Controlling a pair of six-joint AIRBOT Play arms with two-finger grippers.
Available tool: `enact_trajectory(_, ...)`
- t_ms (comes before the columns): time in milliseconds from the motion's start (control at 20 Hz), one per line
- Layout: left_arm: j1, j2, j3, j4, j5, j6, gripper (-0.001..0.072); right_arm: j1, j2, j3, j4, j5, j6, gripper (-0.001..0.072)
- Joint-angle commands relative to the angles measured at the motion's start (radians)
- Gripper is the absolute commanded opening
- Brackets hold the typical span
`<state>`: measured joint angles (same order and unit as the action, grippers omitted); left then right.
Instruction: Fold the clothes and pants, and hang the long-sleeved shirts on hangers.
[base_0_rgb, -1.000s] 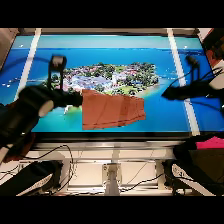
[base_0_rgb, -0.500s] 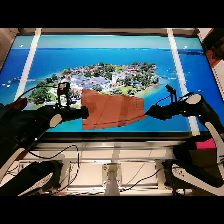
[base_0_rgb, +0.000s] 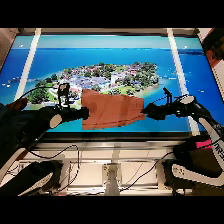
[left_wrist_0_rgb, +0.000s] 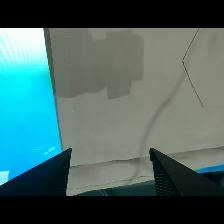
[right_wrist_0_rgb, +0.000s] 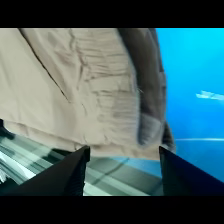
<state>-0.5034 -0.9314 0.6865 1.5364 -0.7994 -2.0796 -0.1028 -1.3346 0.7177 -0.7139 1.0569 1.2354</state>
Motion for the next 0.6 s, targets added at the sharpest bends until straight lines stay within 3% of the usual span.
enact_trajectory(0, 0.001, 0.0, -0.001, 0.0, 0.002, 0.0, 0.0533, 0.032, -0.006, -0.001, 0.035, -0.052, 0.001, 0.0435)
enact_trajectory(50, 0.001, 0.0, -0.001, -0.001, 0.002, 0.0, 0.0533, 0.054, -0.006, -0.001, 0.037, -0.066, 0.001, 0.0433)
enact_trajectory(200, 0.001, 0.0, -0.001, 0.0, 0.002, 0.0, 0.0532, 0.114, -0.006, 0.001, 0.036, -0.116, 0.0, 0.0332)
enact_trajectory(250, 0.001, 0.0, -0.001, 0.0, 0.002, 0.0, 0.0532, 0.125, -0.005, 0.001, 0.036, -0.136, 0.0, 0.0185)
enact_trajectory(350, 0.001, 0.0, -0.001, 0.011, 0.002, 0.0, 0.0529, 0.129, -0.004, 0.001, 0.037, -0.159, 0.001, 0.0049)
enact_trajectory(450, 0.001, 0.001, -0.002, 0.055, 0.002, -0.011, 0.0425, 0.129, -0.003, 0.008, 0.046, -0.154, 0.002, 0.0019)
enact_trajectory(550, 0.002, 0.001, -0.002, 0.105, 0.002, -0.066, 0.0425, 0.129, 0.009, 0.01, 0.12, -0.151, 0.001, 0.0019)
